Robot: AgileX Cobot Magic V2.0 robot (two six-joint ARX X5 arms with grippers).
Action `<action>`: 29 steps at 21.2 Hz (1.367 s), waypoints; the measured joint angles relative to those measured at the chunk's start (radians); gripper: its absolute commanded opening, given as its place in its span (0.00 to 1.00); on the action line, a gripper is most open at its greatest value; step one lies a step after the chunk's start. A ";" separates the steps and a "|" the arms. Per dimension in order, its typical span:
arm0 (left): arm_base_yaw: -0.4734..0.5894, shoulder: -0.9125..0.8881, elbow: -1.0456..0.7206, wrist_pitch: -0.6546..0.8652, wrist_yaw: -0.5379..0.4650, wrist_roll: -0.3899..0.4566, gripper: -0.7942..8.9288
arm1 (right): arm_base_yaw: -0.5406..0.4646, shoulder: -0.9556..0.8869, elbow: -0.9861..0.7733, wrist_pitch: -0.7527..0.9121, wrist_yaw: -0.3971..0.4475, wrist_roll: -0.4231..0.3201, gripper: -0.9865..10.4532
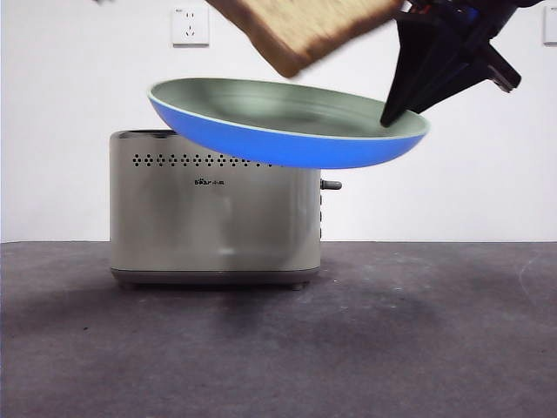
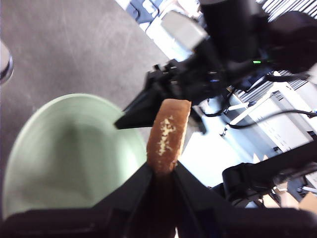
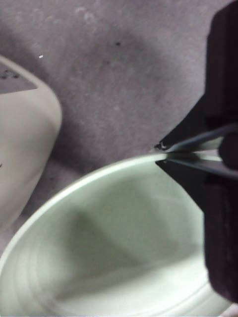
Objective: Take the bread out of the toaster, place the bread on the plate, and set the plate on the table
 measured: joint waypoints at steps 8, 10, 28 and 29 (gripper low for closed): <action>-0.013 0.184 0.000 -0.055 -0.158 -0.001 0.07 | 0.000 0.000 0.000 -0.032 0.007 0.000 0.08; -0.016 0.195 0.000 -0.077 -0.199 0.022 0.11 | 0.000 0.000 0.000 -0.032 0.007 0.000 0.08; -0.099 0.192 0.382 -0.393 -0.445 0.138 0.54 | -0.015 0.000 0.000 -0.031 0.025 0.000 0.08; -0.111 0.192 0.433 -0.433 -0.480 0.160 0.54 | -0.022 0.000 0.000 -0.032 0.026 0.000 0.08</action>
